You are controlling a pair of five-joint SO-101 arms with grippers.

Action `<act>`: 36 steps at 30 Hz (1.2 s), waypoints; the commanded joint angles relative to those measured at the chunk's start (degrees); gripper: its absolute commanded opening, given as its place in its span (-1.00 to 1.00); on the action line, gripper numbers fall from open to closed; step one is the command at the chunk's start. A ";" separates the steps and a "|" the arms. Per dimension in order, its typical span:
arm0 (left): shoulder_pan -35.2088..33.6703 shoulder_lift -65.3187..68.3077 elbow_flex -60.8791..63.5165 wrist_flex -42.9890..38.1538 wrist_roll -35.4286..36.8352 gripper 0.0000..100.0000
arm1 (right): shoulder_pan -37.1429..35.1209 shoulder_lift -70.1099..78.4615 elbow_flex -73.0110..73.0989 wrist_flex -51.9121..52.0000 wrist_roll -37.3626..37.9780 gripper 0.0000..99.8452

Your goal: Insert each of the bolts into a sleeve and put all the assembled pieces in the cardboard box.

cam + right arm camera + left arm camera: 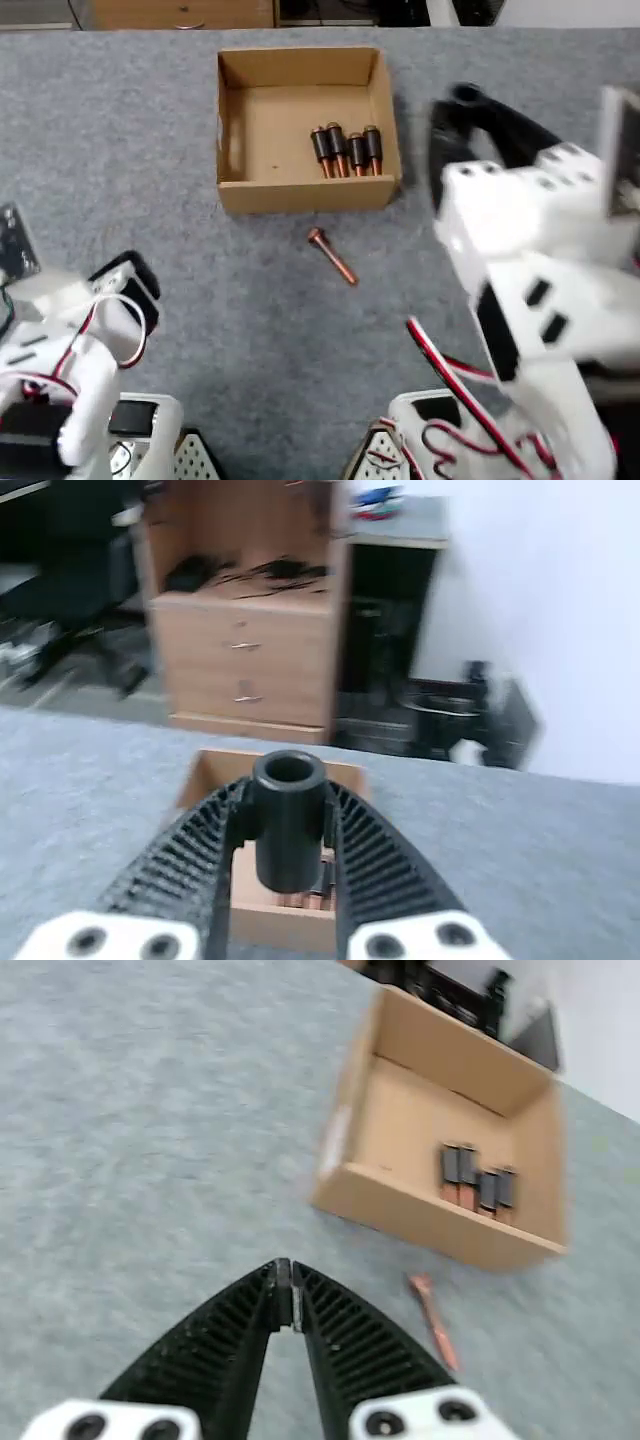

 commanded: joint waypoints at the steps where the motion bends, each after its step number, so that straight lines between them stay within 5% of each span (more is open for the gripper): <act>1: 6.42 11.03 -16.44 3.52 2.73 -0.96 | 5.05 -6.29 5.58 0.79 -0.79 -1.00; 9: 19.78 28.44 -42.02 11.34 9.32 -0.96 | 11.12 -15.78 22.64 0.62 -10.73 -1.00; 17: 30.42 39.52 -47.65 12.48 19.96 -0.96 | 12.44 -18.07 25.45 0.53 -12.13 -1.00; 30: 32.09 52.44 -48.09 11.78 32.53 -0.96 | 14.02 -18.24 30.29 -3.87 -16.44 -1.00; 36: 30.24 63.25 -46.07 4.22 38.07 -0.96 | 20.00 -18.24 33.36 -8.70 -16.62 -1.00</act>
